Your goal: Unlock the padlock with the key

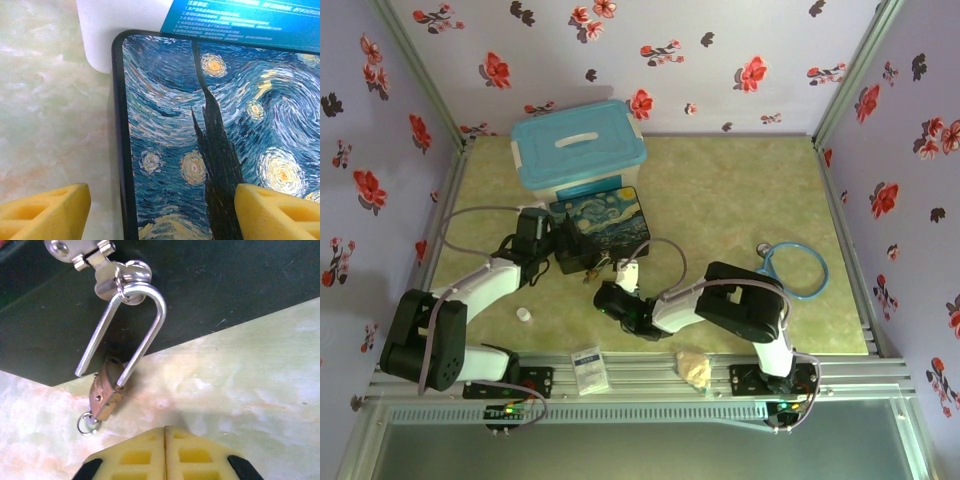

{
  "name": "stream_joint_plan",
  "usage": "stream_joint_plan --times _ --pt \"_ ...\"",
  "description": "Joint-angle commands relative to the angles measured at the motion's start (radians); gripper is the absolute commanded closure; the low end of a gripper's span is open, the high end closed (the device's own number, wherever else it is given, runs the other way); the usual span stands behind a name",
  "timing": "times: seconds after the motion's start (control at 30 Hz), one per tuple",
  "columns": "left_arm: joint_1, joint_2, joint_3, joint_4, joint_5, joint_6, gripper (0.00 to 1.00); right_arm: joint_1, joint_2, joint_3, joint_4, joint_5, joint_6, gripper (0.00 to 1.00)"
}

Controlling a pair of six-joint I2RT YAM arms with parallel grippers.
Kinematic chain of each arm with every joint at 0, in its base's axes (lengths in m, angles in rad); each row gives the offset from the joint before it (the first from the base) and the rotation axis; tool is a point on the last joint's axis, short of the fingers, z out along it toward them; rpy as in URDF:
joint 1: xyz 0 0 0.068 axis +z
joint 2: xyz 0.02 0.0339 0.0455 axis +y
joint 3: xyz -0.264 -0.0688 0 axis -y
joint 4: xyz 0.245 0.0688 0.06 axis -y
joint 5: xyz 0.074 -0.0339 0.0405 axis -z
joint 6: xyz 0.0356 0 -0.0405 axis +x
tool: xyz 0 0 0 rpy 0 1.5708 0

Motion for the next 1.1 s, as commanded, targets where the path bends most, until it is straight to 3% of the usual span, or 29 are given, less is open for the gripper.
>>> stream_joint_plan --times 0.0,0.03,0.07,0.23,0.33,0.63,0.73,0.9,0.97,1.07 --pt "0.010 0.002 0.000 0.000 -0.018 0.032 0.24 -0.007 -0.045 0.018 -0.114 0.011 -0.060 0.72" --pt "0.010 -0.001 0.005 -0.007 -0.016 0.033 0.24 -0.007 -0.046 0.037 -0.136 0.008 -0.079 0.58" --pt "0.010 -0.003 0.007 -0.009 -0.015 0.032 0.23 -0.005 -0.043 0.061 -0.156 0.005 -0.095 0.55" --pt "0.012 -0.012 0.010 -0.010 -0.008 0.032 0.22 0.023 0.041 0.258 -0.350 0.086 -0.162 0.48" --pt "0.012 -0.009 0.018 -0.022 0.005 0.038 0.22 0.012 0.119 0.378 -0.524 0.118 -0.097 0.48" --pt "0.012 -0.022 -0.001 -0.012 0.012 0.035 0.22 0.000 0.176 0.418 -0.640 0.168 -0.003 0.49" --pt "0.012 -0.018 -0.005 -0.005 0.012 0.030 0.22 -0.014 0.176 0.369 -0.571 0.149 0.022 0.51" --pt "0.012 -0.010 -0.010 0.001 0.012 0.032 0.22 -0.040 0.117 0.150 -0.173 0.084 -0.010 0.53" --pt "0.011 -0.007 -0.010 0.000 0.012 0.036 0.23 -0.037 0.083 0.083 -0.043 0.078 -0.066 0.71" --pt "0.013 0.008 -0.008 0.001 0.012 0.043 0.24 -0.035 0.026 0.062 -0.135 0.126 -0.045 0.80"
